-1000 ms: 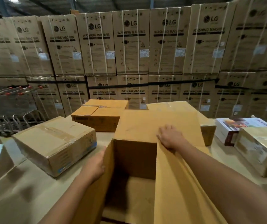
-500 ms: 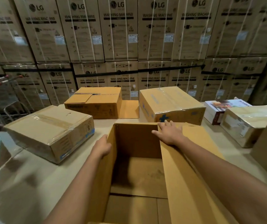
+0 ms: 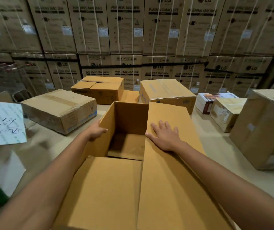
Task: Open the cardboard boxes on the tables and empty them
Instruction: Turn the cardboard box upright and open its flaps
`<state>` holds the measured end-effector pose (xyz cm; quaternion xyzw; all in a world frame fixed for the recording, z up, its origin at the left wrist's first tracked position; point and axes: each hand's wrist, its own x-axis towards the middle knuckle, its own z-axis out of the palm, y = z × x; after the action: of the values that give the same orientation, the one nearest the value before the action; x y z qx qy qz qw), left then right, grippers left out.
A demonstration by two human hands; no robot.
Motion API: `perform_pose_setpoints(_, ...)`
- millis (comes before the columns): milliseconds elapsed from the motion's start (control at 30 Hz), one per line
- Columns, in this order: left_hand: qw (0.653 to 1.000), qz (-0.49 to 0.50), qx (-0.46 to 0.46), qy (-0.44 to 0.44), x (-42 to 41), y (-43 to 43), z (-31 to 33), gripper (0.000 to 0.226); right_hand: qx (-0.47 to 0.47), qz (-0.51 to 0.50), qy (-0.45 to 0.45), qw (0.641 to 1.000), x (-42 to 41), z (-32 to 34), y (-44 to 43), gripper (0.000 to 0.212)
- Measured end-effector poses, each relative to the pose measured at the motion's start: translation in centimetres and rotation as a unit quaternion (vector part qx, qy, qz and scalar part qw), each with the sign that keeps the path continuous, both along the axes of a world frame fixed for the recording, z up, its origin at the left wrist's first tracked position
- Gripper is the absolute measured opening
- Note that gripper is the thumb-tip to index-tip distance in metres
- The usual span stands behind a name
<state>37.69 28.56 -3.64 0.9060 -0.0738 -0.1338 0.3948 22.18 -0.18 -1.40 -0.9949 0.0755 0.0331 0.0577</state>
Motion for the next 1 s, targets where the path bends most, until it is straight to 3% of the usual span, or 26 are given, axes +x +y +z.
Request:
perform_pose_setpoints(267,0.995,0.062,0.063,0.034,-16.5,5.6,0.8,0.054,0.020,0.052,-0.025,0.998,-11.5,-0.2,2.8,0.071)
perform_pose_setpoints(367,0.991,0.091,0.062,0.072,-22.5,6.7,1.6,0.038,0.021,0.072,-0.028,0.997,-15.6,-0.3,4.4,0.069)
perform_pose_setpoints(467,0.989,0.117,0.059,0.066,-26.6,6.4,1.9,0.037,0.033,0.073,-0.031,0.996,-18.3,0.3,5.7,0.069)
perform_pose_setpoints(567,0.984,0.142,0.109,0.013,-29.2,5.2,0.9,0.048,0.046,0.053,-0.026,0.997,-20.5,0.7,6.7,0.079)
perform_pose_setpoints(700,0.949,0.098,0.232,-0.190,-32.0,1.7,0.2,0.057,0.031,0.041,0.000,0.999,-22.7,0.7,8.1,0.088)
perform_pose_setpoints(767,0.949,0.030,0.217,-0.227,-33.4,-1.5,0.2,0.055,0.023,0.025,0.006,0.999,-23.2,0.9,8.7,0.081)
perform_pose_setpoints(867,0.955,-0.058,0.206,-0.203,-34.9,-5.7,-0.6,0.037,0.053,-0.004,-0.003,0.999,-24.0,1.9,9.9,0.058)
perform_pose_setpoints(1000,0.949,-0.107,0.207,-0.211,-35.3,-7.5,-1.4,0.029,0.081,-0.027,-0.057,0.995,-25.2,4.3,11.3,0.027)
